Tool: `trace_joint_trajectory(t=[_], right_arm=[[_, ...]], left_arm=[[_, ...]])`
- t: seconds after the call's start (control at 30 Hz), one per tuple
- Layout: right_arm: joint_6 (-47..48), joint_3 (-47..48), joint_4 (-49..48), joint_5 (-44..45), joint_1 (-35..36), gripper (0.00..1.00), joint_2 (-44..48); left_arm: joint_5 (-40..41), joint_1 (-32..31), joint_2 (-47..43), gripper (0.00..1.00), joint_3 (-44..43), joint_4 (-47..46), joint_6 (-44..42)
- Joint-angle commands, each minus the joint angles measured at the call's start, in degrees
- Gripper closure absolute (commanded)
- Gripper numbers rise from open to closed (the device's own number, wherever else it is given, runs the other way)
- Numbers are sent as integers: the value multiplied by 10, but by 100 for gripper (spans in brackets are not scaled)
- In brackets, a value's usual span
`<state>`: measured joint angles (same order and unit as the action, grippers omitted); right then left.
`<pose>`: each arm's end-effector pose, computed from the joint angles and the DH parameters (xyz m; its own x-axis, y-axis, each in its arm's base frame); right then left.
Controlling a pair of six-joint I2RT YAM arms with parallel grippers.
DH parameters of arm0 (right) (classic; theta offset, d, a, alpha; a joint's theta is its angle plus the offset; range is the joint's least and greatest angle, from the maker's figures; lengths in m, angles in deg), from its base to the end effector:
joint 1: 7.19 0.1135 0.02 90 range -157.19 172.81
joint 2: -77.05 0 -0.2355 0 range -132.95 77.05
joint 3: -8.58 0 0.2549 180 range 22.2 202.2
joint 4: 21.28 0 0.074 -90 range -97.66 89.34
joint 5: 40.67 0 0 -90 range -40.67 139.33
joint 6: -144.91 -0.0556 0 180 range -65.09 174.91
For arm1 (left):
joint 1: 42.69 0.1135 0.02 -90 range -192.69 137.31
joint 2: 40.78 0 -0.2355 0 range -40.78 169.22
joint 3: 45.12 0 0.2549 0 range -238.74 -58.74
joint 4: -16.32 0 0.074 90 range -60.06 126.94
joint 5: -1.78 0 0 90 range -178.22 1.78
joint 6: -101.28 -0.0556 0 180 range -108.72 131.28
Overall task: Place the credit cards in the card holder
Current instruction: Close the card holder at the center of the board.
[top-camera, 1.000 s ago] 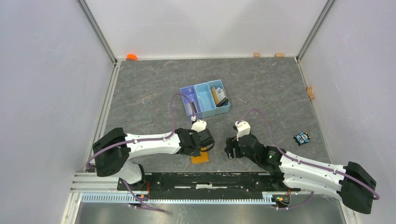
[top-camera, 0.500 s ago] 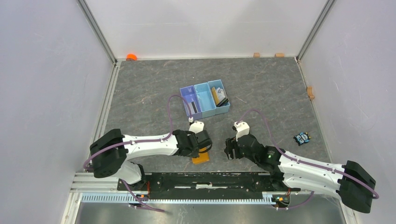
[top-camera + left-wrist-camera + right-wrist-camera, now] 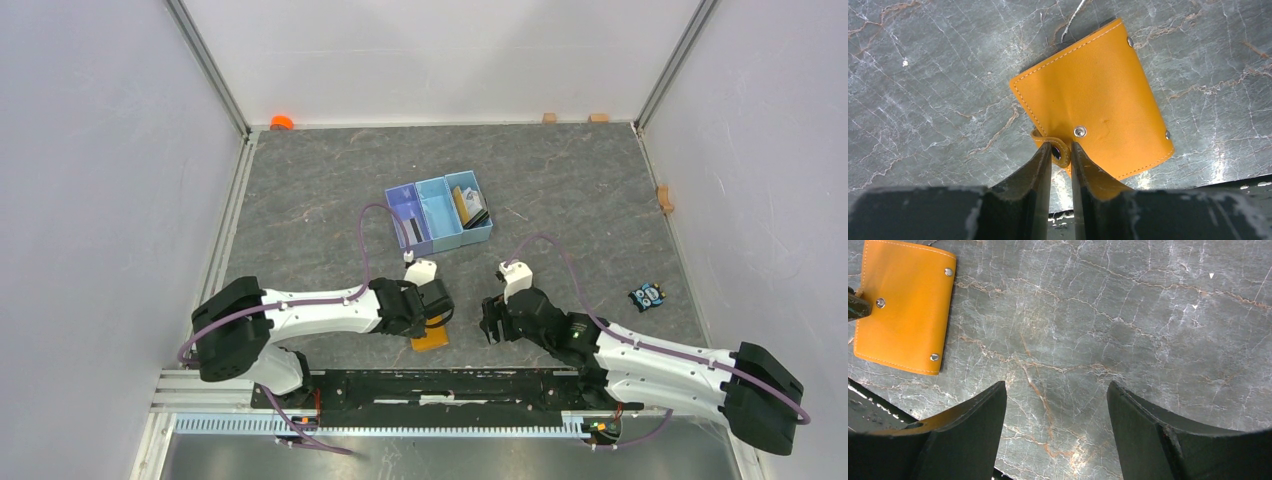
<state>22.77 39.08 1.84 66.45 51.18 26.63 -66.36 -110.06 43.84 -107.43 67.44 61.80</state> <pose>0.1201 0.1639 0.1214 -0.6759 -0.1280 -0.7258 -0.4031 0.8887 0.2187 0.1228 -0.2408 0.1308 -0.8641 0.2112 -0.4568 0.2340 0.9722 0.0068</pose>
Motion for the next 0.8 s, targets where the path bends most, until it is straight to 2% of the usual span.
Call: trace_joint_trajectory(t=[0.0, 0.43, 0.53, 0.77], right_arm=[[3, 5, -25, -2, -2, 22, -2], [6, 8, -29, -7, -1, 22, -8], [7, 8, -30, -7, -1, 22, -11], [9, 11, -33, -11, -1, 22, -17]], left_arm=[[6, -1, -21, 73, -15, 6, 14], [5, -1, -22, 78, -20, 18, 14], [5, -1, -24, 75, -21, 19, 14], [3, -1, -25, 74, -22, 21, 14]])
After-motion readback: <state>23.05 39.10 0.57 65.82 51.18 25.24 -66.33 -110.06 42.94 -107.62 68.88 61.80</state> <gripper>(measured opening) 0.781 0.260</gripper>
